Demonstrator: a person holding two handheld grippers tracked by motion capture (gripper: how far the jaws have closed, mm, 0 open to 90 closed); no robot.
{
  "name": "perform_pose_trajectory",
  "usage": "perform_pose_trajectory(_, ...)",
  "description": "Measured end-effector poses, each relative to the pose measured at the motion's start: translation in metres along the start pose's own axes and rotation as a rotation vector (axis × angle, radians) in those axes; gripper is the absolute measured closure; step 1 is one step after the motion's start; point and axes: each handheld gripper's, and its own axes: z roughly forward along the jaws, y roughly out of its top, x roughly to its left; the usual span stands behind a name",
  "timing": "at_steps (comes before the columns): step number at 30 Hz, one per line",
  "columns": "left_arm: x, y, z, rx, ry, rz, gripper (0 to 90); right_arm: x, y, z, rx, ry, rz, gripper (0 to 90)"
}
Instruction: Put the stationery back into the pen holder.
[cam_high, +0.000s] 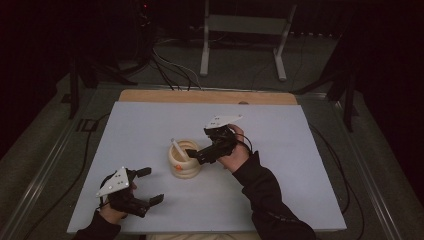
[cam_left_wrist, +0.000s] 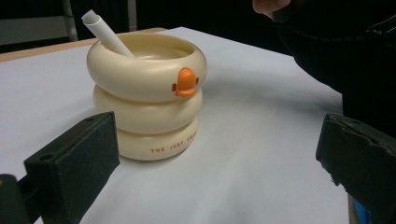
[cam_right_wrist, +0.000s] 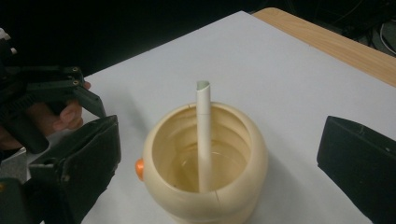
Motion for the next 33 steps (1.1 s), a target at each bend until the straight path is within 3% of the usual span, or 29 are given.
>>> perform_pose_trajectory(14,0.0,0.0,0.001,0.004,-0.002,0.002,0.0,-0.022,-0.019,-0.035,-0.034,-0.037,0.029,0.0)
perform_pose_trajectory(27,0.0,0.0,0.001,0.0,-0.003,0.001,0.0,-0.04,-0.052,-0.067,-0.075,-0.075,0.06,0.0)
perform_pose_trajectory(33,0.0,0.0,0.001,0.001,-0.003,0.0,0.0,-0.044,-0.066,-0.073,-0.069,-0.095,0.066,0.0)
